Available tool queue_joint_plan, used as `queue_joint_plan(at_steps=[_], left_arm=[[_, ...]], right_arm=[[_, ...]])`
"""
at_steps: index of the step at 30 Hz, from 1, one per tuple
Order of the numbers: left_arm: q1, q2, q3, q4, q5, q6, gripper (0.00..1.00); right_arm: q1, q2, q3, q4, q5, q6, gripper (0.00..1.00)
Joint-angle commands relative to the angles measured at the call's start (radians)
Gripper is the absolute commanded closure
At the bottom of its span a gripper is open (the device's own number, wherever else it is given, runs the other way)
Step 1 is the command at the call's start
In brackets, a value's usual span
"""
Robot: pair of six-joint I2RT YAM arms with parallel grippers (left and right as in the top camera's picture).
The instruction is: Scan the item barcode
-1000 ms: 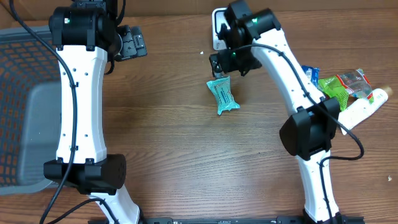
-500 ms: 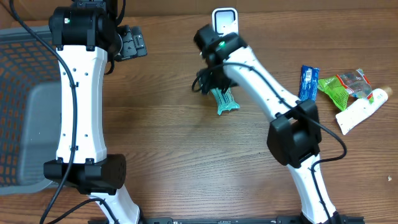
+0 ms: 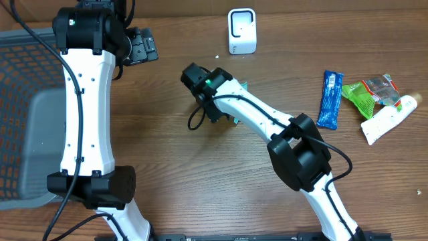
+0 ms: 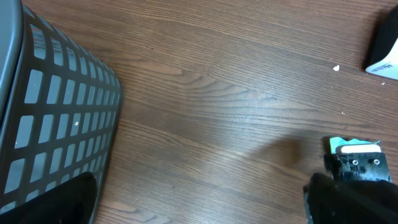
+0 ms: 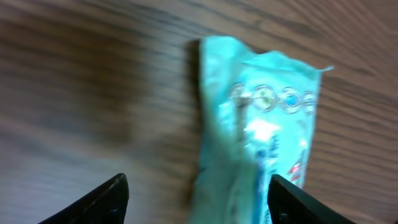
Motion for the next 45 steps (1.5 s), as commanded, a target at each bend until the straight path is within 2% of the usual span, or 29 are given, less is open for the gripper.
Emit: queue_joint_plan(at_steps=[1,6,10,13,16,19,22,25,27,29,32,35,37,41,45], left_arm=[[-0.001,0.002,0.000,0.002,-0.013,0.016,0.00],[-0.001,0.002,0.000,0.002,-0.013,0.016,0.00],[-0.001,0.002,0.000,0.002,-0.013,0.016,0.00],[-0.001,0.002,0.000,0.002,-0.013,0.016,0.00],[-0.001,0.002,0.000,0.002,-0.013,0.016,0.00],[-0.001,0.002,0.000,0.002,-0.013,0.016,0.00],[-0.001,0.002,0.000,0.002,-0.013,0.016,0.00],[-0.001,0.002,0.000,0.002,-0.013,0.016,0.00],[-0.001,0.002,0.000,0.002,-0.013,0.016,0.00],[-0.001,0.002,0.000,0.002,-0.013,0.016,0.00],[-0.001,0.002,0.000,0.002,-0.013,0.016,0.00],[-0.001,0.002,0.000,0.002,-0.013,0.016,0.01],[-0.001,0.002,0.000,0.002,-0.013,0.016,0.00],[-0.001,0.002,0.000,0.002,-0.013,0.016,0.00],[-0.001,0.002,0.000,0.002,-0.013,0.016,0.00]], right_arm=[[-0.016,-0.024,-0.050,0.041,0.134,-0.011,0.28],[-0.024,-0.024,-0.121,0.107,0.117,-0.048,0.32],[-0.023,-0.024,-0.195,0.136,0.118,-0.057,0.44],[-0.022,-0.024,-0.235,0.156,0.118,-0.057,0.50],[-0.022,-0.024,-0.242,0.158,0.117,-0.057,0.68],[-0.019,-0.025,-0.227,0.124,0.117,-0.065,0.70],[-0.019,-0.030,-0.154,0.029,0.055,-0.064,0.88],[-0.026,-0.042,-0.046,-0.062,-0.060,-0.065,0.95],[-0.039,-0.048,0.044,-0.141,-0.177,-0.071,0.96],[-0.063,-0.051,0.138,-0.212,-0.375,-0.135,0.96],[-0.125,-0.052,0.221,-0.249,-0.781,-0.296,0.96],[-0.207,-0.050,0.216,-0.248,-1.107,-0.420,0.96],[-0.266,-0.045,0.188,-0.234,-1.244,-0.466,0.96],[-0.358,-0.042,0.070,-0.121,-1.364,-0.450,0.96],[-0.403,-0.042,-0.098,0.092,-1.390,-0.330,0.96]])
